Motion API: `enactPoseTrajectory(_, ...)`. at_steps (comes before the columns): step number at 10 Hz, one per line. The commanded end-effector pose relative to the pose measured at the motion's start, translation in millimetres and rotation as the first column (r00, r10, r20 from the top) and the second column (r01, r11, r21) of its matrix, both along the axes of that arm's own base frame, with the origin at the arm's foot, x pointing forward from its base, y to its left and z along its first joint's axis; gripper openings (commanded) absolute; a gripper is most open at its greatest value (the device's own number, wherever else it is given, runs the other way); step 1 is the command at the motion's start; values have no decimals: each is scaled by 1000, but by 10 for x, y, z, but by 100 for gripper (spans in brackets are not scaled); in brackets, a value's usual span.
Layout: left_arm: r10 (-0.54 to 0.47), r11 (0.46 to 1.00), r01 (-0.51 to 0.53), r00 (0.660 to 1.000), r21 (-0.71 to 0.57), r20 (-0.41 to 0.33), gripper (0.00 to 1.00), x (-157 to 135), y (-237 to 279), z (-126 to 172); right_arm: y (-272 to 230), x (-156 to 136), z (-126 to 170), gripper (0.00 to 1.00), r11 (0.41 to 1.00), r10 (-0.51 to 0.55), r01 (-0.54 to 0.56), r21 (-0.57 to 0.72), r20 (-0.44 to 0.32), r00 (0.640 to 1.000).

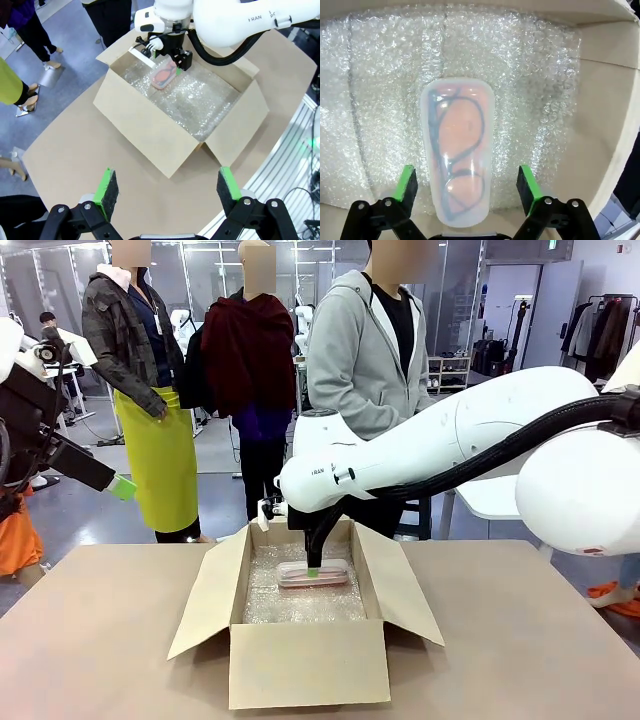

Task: Pack the glasses set securely to prepare it for shipping.
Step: Place the Glasses case inside the Package Box, then put the Glasses case from the right side of the table into the Package Box.

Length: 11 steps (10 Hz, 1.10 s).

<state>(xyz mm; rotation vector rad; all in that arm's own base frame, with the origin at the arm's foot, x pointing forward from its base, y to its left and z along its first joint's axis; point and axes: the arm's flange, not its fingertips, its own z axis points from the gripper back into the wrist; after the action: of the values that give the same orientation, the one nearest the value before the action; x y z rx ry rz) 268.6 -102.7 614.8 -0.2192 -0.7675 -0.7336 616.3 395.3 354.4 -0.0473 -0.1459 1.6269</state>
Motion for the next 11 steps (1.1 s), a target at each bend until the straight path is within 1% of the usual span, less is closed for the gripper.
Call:
enactPoseTrajectory(1,-5,1000,5,1000,-2,4,100,-2,13,10,6,-5,-11,100,1000,5,-5,0,-2,1000)
enactPoseTrajectory(11,-5,1000,5,1000,-2,4,100,-2,13,10,6,-5,-11,100,1000,5,-5,0,-2,1000)
